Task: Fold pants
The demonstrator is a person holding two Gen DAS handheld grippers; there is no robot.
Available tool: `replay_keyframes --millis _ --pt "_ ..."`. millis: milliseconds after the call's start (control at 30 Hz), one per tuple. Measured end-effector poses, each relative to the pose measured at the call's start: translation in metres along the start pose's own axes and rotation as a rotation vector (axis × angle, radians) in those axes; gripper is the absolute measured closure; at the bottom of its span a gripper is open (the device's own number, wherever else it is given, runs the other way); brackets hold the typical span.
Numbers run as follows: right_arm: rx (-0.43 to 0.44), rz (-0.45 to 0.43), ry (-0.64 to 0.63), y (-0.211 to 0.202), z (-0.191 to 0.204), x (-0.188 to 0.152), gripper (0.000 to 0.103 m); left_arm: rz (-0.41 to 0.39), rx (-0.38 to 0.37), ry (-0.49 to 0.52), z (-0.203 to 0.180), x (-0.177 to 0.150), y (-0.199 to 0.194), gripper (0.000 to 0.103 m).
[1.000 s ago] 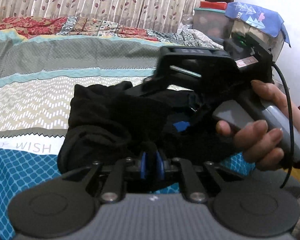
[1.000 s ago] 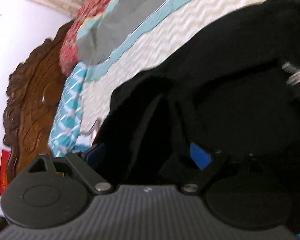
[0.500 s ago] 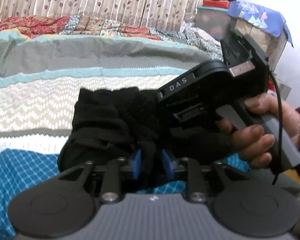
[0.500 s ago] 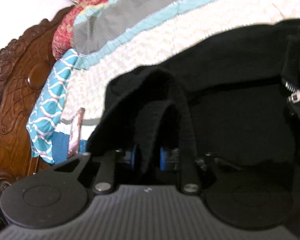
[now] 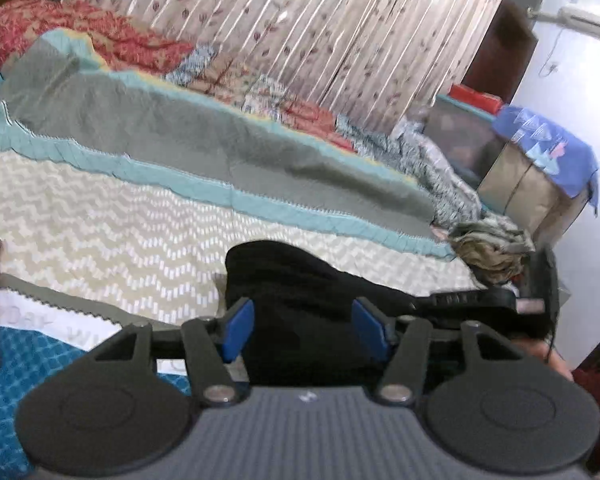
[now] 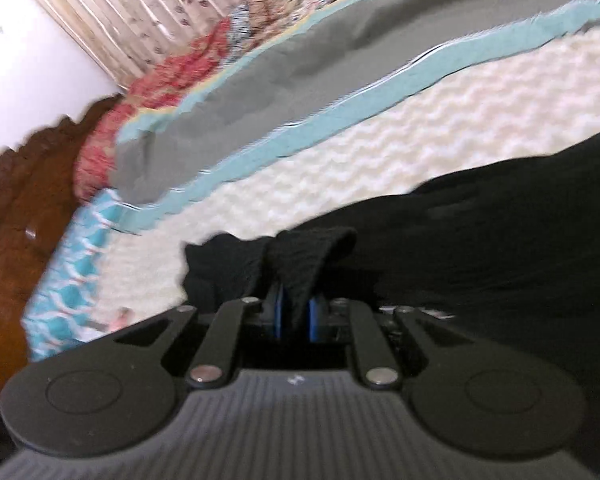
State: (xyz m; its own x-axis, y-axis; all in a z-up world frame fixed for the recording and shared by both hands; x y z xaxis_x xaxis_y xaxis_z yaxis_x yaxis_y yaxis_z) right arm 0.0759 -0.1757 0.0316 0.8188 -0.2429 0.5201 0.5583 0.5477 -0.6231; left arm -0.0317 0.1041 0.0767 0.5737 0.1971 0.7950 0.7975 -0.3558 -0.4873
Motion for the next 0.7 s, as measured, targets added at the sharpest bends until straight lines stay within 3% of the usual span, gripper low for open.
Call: replay_keyframes --millis 67,167,233,267,300,400,467,600,700 --pt "-0.091 0.002 -0.048 0.003 -0.006 -0.008 0.089 0.052 0.004 0.022 -0.009 -0.001 0.025 0.050" --pt "-0.125 0.014 -0.045 0.002 -0.019 -0.014 0.089 0.182 0.059 0.092 -0.025 -0.018 0.070 0.052" --pt "-0.127 -0.012 -0.080 -0.006 -0.016 -0.013 0.081 0.296 0.139 0.143 -0.033 -0.034 0.095 0.053" --pt "-0.137 -0.037 -0.090 -0.011 -0.013 -0.011 0.070 0.339 0.172 0.167 -0.035 -0.044 0.106 0.053" --pt "-0.143 -0.073 -0.096 -0.019 -0.012 -0.007 0.058 0.354 0.190 0.177 -0.035 -0.050 0.112 0.052" --pt "-0.154 -0.164 -0.079 -0.038 -0.014 0.003 0.056 0.348 0.207 0.176 -0.035 -0.057 0.110 0.052" --pt "-0.114 -0.204 -0.072 -0.044 -0.009 0.007 0.056 0.352 0.204 0.173 -0.034 -0.057 0.109 0.051" --pt "-0.006 -0.165 -0.175 -0.027 0.023 0.005 0.056 0.355 0.209 0.175 -0.034 -0.054 0.109 0.050" --pt "-0.004 -0.110 -0.307 0.001 0.047 0.000 0.056 0.352 0.211 0.179 -0.035 -0.054 0.105 0.050"
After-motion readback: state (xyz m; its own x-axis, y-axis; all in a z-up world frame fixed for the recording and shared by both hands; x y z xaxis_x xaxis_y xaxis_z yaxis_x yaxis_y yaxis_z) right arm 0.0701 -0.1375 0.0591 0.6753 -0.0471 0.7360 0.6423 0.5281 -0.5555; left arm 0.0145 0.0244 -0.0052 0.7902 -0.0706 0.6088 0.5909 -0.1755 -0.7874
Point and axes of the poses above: each gripper's, at about its wrist camera, not at the fingertips, and y roughly the way its jaws point, z to its left, x to its top, the point moved 1 cm from there along y, roughly the way its jaws point, and after that the axes turned 3 degrees about y, right-handed, at the moved point
